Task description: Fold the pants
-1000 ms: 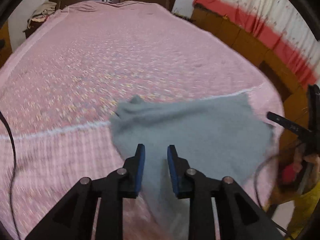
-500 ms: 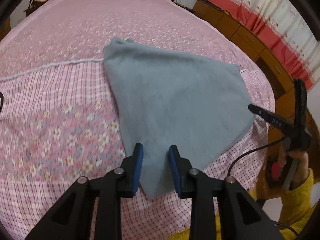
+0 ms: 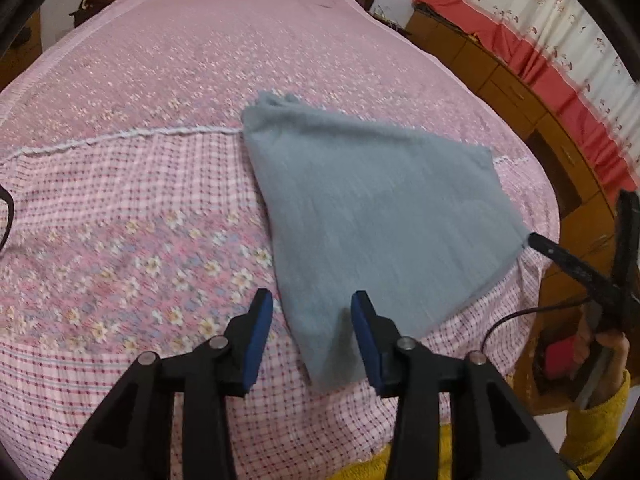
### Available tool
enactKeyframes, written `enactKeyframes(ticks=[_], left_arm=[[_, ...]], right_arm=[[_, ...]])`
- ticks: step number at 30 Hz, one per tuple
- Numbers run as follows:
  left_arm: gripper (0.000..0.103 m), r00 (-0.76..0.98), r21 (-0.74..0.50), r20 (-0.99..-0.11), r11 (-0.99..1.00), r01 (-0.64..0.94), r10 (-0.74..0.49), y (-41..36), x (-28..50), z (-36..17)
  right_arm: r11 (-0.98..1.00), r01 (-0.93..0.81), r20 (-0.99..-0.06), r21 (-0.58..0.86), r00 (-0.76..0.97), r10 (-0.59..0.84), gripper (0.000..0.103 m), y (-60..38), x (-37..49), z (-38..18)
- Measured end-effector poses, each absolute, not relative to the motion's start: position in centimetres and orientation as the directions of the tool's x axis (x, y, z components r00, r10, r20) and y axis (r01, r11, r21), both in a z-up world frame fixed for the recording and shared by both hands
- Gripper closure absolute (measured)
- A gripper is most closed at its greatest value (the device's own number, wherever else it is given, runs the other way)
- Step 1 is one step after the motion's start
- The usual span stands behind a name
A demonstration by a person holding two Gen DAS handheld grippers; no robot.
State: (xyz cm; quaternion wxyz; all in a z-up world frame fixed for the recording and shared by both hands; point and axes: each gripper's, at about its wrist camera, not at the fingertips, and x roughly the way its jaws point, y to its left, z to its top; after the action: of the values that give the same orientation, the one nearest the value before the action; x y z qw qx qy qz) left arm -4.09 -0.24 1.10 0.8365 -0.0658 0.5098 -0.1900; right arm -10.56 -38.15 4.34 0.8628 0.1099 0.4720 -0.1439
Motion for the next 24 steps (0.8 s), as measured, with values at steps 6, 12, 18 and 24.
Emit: enactKeyframes(ticks=[6,12,18,24], left_arm=[[0.059,0.403,-0.299,-0.835,0.923,0.241,-0.375,-0.7,-2.3,0.6],[0.056,0.392,-0.298,-0.841,0.924,0.241,-0.373,-1.5,-1.7,-0.6],[0.051,0.388,-0.305,-0.840,0.922,0.240,-0.379,-3.3,-1.1,-1.5],[0.050,0.390,-0.308,-0.837,0.920,0.242,-0.383,-4.7,-0.6,-1.8]], right_arm=[[0.935,0.349,-0.840,0.056,0.523,-0.145,0.070,-37.8,-9.7,4.3],[0.931,0.363,-0.875,0.024,0.459,-0.156,0.070,-38.0,-8.7,2.1],[0.930,0.366,-0.880,0.036,0.453,-0.144,0.069,-38.3,-8.6,1.4],[0.921,0.387,-0.880,0.048,0.452,-0.144,0.059,-39.0,-8.6,0.8]])
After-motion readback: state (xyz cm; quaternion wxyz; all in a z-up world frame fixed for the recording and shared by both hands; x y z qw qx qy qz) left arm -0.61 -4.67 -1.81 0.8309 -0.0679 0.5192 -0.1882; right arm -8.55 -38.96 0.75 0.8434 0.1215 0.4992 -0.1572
